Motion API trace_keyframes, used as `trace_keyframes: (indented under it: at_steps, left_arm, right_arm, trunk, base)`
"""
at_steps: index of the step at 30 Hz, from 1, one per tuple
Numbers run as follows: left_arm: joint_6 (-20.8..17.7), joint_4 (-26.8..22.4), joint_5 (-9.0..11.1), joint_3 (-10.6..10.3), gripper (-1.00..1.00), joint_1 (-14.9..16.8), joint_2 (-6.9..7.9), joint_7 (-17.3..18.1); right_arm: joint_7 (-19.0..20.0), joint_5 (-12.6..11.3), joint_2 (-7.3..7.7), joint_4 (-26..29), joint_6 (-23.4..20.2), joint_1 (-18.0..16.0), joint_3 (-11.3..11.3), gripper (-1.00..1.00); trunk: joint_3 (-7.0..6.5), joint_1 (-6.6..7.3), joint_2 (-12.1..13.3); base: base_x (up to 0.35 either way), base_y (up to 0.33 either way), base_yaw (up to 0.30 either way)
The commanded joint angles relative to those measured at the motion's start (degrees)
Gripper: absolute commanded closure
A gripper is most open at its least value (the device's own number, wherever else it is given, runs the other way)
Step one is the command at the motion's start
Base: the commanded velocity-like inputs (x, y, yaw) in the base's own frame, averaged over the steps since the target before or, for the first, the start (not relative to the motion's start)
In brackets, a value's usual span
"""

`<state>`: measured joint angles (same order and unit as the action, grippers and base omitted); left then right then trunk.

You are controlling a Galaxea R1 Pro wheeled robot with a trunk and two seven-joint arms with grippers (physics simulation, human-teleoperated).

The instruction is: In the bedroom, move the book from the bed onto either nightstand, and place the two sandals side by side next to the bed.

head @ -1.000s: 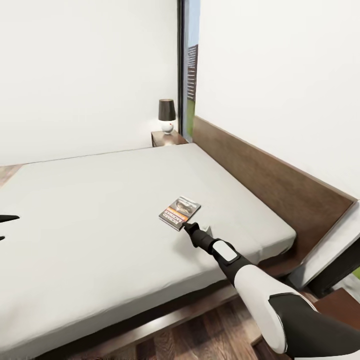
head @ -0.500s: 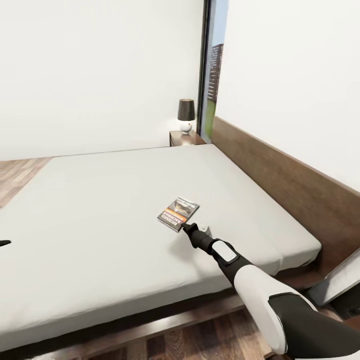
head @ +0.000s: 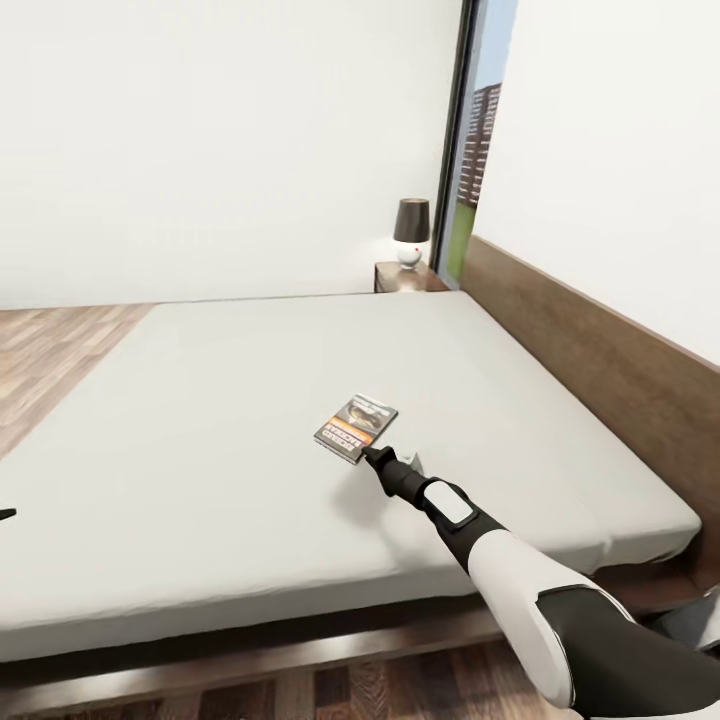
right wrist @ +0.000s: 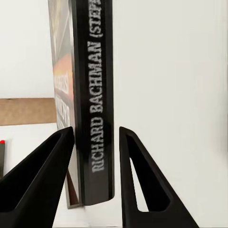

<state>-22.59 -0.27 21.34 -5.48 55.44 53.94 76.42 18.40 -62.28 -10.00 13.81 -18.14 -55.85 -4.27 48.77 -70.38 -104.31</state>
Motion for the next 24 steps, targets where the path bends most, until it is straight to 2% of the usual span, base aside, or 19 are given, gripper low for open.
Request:
trace_keyframes:
  at_steps: [1, 5, 6, 11, 17, 24]
  left_arm:
    - [-0.49, 0.05, 0.06, -0.49, -1.0, 0.02, -0.01, 0.22]
    - [-0.22, 0.13, -4.5, -0.56, -1.0, -0.04, -0.75, 0.19]
    - [-0.14, 0.11, -6.69, -0.57, -1.0, -0.05, -1.17, 0.13]
    - [-0.04, 0.1, -11.06, -0.58, -1.0, -0.08, -2.68, -0.57]
    - [0.0, 0.09, -12.45, -0.59, -1.0, -0.2, -3.79, -2.89]
    - [-0.2, 0.13, -12.77, -0.59, -1.0, -0.23, -4.71, -3.99]
  right_arm:
    - [0.06, -0.57, 0.0, -0.01, -0.09, -0.05, -0.22, 1.0]
    - [0.06, -0.57, 0.0, -0.01, -0.12, -0.05, -0.21, 1.0]
    - [0.06, -0.57, 0.0, -0.01, -0.13, -0.05, -0.21, 1.0]
    - [0.06, -0.57, 0.0, -0.01, -0.14, -0.05, -0.21, 1.0]
    - [0.06, -0.57, 0.0, -0.01, -0.14, -0.05, -0.24, 1.0]
    - [0.06, -0.57, 0.0, -0.01, -0.14, -0.05, -0.22, 1.0]
  trunk:
    - [0.05, 0.01, -0.02]
    - [0.05, 0.01, -0.02]
    - [0.05, 0.01, -0.02]
    - [0.05, 0.01, -0.02]
    - [0.05, 0.01, -0.02]
    - [0.05, 0.01, -0.02]
  base:
    - [0.0, 0.0, 0.239]
    - [0.0, 0.0, 0.239]
    - [0.0, 0.0, 0.238]
    - [0.0, 0.0, 0.238]
    - [0.0, 0.0, 0.238]
    - [0.0, 0.0, 0.238]
